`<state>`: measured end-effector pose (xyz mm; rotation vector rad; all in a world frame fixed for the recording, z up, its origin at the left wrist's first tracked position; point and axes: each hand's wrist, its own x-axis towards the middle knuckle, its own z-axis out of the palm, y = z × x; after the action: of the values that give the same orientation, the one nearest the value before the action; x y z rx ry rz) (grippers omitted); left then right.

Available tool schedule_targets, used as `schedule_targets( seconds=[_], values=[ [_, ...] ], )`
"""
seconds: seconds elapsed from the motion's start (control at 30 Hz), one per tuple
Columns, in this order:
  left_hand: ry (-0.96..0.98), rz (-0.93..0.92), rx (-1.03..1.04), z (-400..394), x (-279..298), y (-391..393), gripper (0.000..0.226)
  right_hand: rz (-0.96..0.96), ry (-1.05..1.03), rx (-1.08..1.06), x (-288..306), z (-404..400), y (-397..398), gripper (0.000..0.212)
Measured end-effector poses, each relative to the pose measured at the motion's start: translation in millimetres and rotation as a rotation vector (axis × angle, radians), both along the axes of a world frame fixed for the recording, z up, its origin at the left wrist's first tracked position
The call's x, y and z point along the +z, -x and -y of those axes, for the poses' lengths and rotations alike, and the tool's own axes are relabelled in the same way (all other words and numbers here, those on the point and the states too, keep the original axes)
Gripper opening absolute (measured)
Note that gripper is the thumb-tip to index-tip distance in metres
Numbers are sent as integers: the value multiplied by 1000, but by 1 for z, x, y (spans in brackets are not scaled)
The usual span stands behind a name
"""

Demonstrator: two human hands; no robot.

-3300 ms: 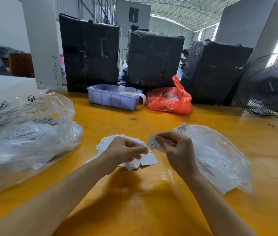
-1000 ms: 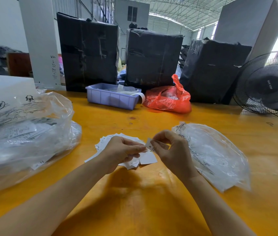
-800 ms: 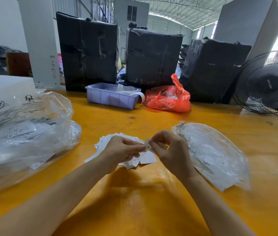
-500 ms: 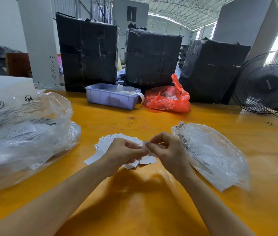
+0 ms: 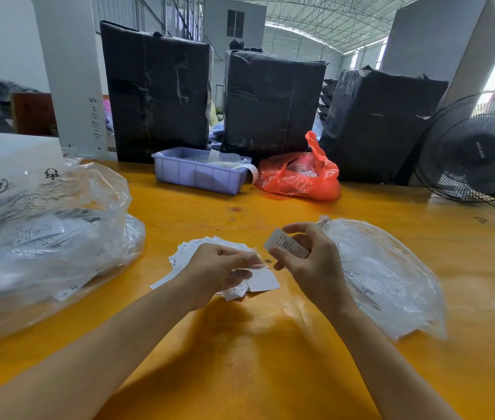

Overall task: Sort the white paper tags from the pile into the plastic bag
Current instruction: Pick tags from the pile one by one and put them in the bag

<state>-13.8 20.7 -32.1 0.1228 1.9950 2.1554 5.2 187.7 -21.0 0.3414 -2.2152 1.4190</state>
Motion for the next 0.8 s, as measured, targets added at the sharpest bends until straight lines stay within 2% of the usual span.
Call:
schedule_targets(
  seconds=[0.23,0.5,0.8],
  values=[
    [62,-10,29,-2,1,0,20,-6,-117,24,-3,0,1,26],
    [188,-117,16,-2,3,-2,16,19,-151,28,-6,0,3,20],
    [217,-205,31,-2,2,-2,16,44,-172,13,-6,0,3,17]
  ],
)
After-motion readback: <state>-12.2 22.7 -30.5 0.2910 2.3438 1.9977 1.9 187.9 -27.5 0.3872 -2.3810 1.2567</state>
